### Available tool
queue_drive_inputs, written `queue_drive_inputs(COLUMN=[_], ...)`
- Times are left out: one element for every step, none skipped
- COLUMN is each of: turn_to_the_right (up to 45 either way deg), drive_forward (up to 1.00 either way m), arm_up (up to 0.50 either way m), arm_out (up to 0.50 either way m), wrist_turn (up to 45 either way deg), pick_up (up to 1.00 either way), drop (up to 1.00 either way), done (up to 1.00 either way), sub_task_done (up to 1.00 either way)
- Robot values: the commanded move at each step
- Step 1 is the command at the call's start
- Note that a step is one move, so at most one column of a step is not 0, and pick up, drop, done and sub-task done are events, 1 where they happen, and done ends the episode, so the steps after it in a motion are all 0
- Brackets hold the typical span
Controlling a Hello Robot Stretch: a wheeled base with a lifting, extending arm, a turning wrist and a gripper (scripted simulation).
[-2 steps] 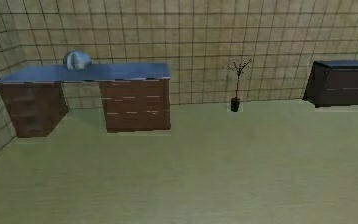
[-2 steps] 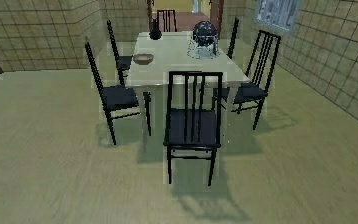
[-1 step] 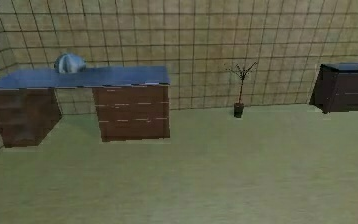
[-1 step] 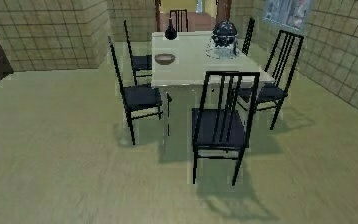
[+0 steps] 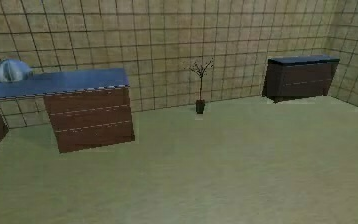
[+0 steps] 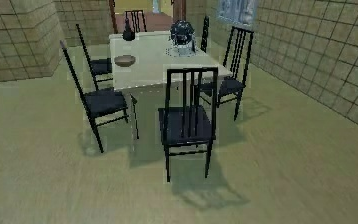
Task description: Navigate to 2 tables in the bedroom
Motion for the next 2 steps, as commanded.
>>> queue_drive_inputs(turn_to_the_right=[0.0,3.0], drive_forward=[1.0,0.0], arm_up=[0.0,0.0], arm_out=[0.0,0.0], wrist_turn=[0.0,0.0], pick_up=[0.0,0.0], drop=[0.0,0.0], done=[0.0,0.0], sub_task_done=[0.0,0.0])
